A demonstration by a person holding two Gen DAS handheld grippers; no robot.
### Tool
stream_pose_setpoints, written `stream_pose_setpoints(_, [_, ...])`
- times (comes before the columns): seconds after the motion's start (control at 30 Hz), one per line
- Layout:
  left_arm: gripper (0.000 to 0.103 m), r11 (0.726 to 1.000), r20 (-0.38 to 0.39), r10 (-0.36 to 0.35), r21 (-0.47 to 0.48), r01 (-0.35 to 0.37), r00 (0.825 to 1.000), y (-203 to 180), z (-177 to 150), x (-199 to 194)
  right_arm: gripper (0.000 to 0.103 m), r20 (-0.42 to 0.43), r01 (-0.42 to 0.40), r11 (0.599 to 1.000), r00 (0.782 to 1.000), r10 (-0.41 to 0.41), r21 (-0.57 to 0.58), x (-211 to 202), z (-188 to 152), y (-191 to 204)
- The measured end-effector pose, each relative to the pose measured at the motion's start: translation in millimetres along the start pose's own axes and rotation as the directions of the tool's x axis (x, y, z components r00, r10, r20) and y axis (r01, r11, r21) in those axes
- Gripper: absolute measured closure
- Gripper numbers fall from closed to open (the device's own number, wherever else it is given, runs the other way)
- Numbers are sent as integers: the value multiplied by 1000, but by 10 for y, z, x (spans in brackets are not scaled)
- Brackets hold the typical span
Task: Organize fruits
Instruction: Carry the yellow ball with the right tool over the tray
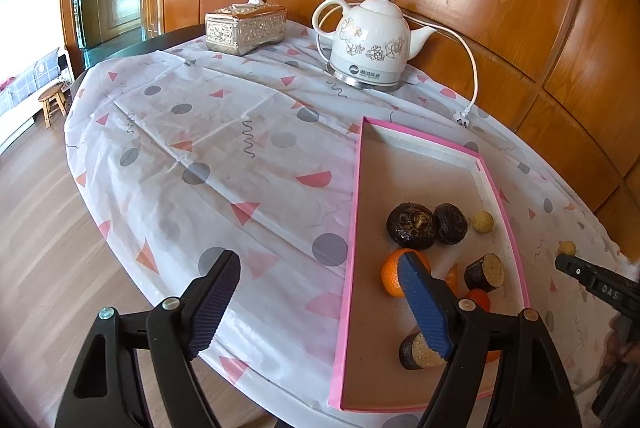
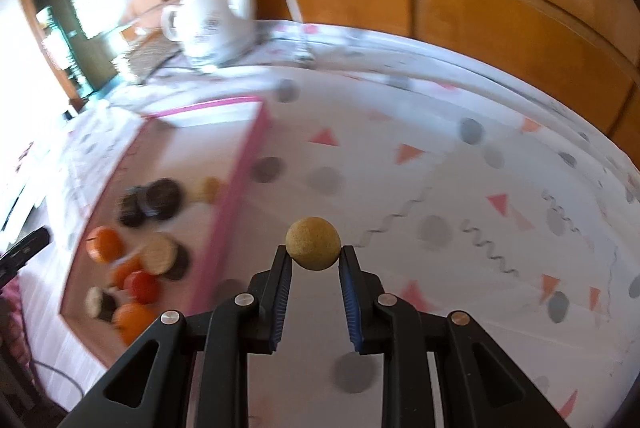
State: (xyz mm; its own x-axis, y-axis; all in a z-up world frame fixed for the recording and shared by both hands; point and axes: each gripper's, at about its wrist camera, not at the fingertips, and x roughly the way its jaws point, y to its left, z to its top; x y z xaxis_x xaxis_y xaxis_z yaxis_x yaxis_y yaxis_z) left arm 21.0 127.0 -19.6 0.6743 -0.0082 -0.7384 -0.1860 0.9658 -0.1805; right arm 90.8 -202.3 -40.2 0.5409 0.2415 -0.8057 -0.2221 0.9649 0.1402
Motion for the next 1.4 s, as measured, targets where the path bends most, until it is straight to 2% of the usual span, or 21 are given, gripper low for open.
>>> stream_pose_setpoints(0.23, [16, 1000, 7, 5, -5, -5, 1000, 35, 12, -14, 79, 11, -89, 992, 996, 91, -88, -63, 0, 474])
stream_pose_setpoints(0.43, [14, 1000, 9, 6, -7, -6, 1000, 69, 22, -15, 79, 5, -128, 981, 992, 130, -144, -52, -30, 762])
stream_pose_setpoints(0.57, [13, 1000, 20, 15, 2, -15, 1000, 85, 50, -31, 79, -1, -148, 976, 989, 150, -158, -59, -74, 862])
stream_pose_setpoints(0.87, [1, 997, 79, 62, 38, -65, 995, 49, 108, -154, 79, -13, -175, 968, 984, 175, -181, -24, -120, 1032])
stream_pose_setpoints(1.1, [0, 993, 113, 112, 31, -116, 987, 71, 128, -256, 79, -2, -181, 968, 983, 184, -174, -28, -131, 1056])
stream_pose_setpoints(1.17, [0, 989, 124, 139, 24, -143, 983, 91, 130, -281, 79, 1, -184, 967, 982, 187, -176, -27, -121, 1073])
stream_pose_setpoints(1.3, [0, 972, 176, 219, 52, -231, 960, 73, 133, -353, 79, 8, -183, 964, 982, 187, -193, -23, -87, 1150])
stream_pose_setpoints(1.4, [0, 953, 181, 276, 77, -293, 944, 56, 149, -353, 79, 9, -175, 962, 983, 181, -208, -4, -48, 1215])
